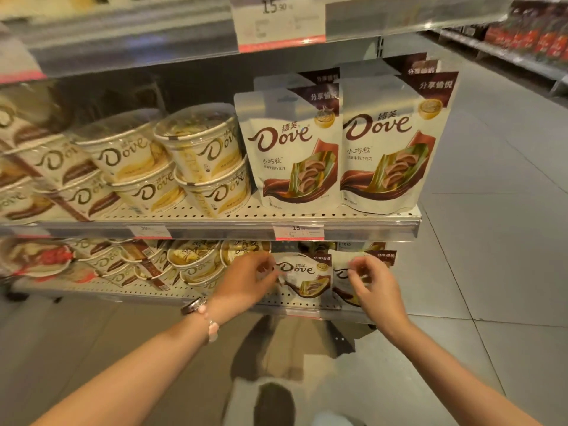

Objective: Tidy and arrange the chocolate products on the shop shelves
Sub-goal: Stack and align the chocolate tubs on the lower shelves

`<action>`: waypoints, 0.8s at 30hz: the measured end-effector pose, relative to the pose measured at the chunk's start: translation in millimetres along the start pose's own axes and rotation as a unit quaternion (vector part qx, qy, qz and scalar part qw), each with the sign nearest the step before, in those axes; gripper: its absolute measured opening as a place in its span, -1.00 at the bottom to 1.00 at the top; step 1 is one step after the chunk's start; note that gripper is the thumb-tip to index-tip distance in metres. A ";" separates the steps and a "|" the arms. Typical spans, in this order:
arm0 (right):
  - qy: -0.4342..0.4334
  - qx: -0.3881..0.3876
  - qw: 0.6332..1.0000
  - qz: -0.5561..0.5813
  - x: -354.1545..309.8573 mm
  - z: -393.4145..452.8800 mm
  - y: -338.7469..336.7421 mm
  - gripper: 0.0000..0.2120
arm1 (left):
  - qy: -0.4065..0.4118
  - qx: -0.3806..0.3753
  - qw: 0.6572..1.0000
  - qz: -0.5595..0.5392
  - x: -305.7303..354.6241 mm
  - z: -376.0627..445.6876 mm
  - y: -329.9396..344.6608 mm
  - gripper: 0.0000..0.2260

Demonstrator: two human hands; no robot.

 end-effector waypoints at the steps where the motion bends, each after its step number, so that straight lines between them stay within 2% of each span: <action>1: -0.027 -0.026 0.999 0.006 -19.5 -0.9 5.9 -0.82 | 0.000 0.019 1.000 -0.019 3.8 -6.4 -17.0 -0.91; 4: -0.101 -0.096 0.990 0.038 -80.1 -1.4 22.6 -0.76 | -0.005 0.109 0.991 -0.080 9.5 -20.9 -73.1 -0.98; 6: -0.130 -0.098 0.983 0.079 -118.1 0.6 26.1 -0.73 | -0.021 0.190 0.974 -0.124 4.1 -27.5 -111.9 -0.94; 9: -0.149 -0.082 0.979 0.115 -169.2 5.9 31.8 -0.66 | -0.051 0.295 0.941 -0.156 -14.4 -30.8 -165.9 -0.81; 13: -0.159 -0.052 0.973 0.156 -223.5 16.8 49.0 -0.49 | -0.104 0.430 0.885 -0.147 -54.2 -27.0 -228.2 -0.50; 15: -0.135 -0.014 0.980 0.143 -237.7 24.7 60.1 -0.40 | -0.130 0.453 0.872 -0.130 -75.2 -22.7 -240.6 -0.36; 18: -0.045 0.024 0.992 0.119 -238.8 39.3 82.9 -0.17 | -0.163 0.461 0.864 -0.123 -106.7 -13.6 -244.7 -0.09; 21: 0.027 0.039 0.991 0.124 -230.3 51.5 109.2 0.03 | -0.139 0.437 0.877 -0.147 -133.7 3.0 -238.5 0.10; 24: 0.053 0.067 0.989 0.124 -227.0 57.6 126.6 0.10 | -0.107 0.415 0.885 -0.183 -155.6 18.8 -231.3 0.17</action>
Point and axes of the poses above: each hand's wrist, its own z-axis towards the middle knuckle, its own y-axis out of the palm, x = y × z, the point moved 10 cm from there along z, towards the middle knuckle, and after that the axes turned 7 degrees about -z, right-handed, at the moved point
